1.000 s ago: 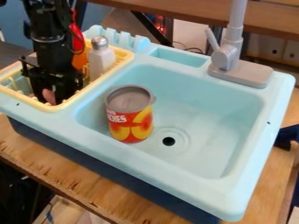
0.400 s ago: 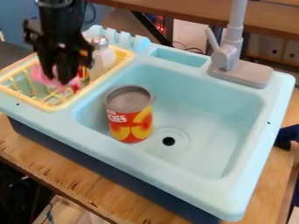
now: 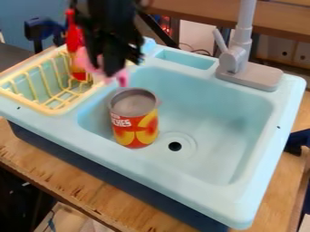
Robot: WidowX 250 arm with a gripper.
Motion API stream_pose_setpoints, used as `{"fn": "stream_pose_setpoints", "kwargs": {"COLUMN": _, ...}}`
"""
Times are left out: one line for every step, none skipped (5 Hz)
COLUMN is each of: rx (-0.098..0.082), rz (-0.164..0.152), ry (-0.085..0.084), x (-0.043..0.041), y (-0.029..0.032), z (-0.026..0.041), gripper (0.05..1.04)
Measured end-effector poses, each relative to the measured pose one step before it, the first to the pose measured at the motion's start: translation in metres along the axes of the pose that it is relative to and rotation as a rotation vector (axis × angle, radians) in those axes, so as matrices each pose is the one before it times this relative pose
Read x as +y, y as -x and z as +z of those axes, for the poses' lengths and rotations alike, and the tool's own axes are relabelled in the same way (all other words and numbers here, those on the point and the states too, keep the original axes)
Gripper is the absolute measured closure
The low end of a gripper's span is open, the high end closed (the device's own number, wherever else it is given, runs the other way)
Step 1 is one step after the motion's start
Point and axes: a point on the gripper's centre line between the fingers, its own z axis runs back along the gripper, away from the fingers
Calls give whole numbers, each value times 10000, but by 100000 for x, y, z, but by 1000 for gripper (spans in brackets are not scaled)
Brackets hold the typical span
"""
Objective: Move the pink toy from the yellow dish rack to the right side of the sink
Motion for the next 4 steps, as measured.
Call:
{"fn": "stream_pose_setpoints", "kwargs": {"rx": -1134, "rz": -1565, "ry": 1489, "x": -2969, "y": -2325, "z": -847, "gripper": 766}}
{"fn": "stream_pose_setpoints", "kwargs": {"rx": -594, "rz": -1032, "ry": 1455, "x": -2130, "y": -1925, "z": -2929, "gripper": 766}}
{"fn": "stream_pose_setpoints", "kwargs": {"rx": -293, "rz": -276, "ry": 598, "x": -396, "y": -1587, "z": -1519, "gripper": 766}}
{"fn": "stream_pose_setpoints", "kwargs": {"rx": 141, "rz": -566, "ry": 288, "x": -1213, "y": -1176, "z": -1311, "gripper": 766}}
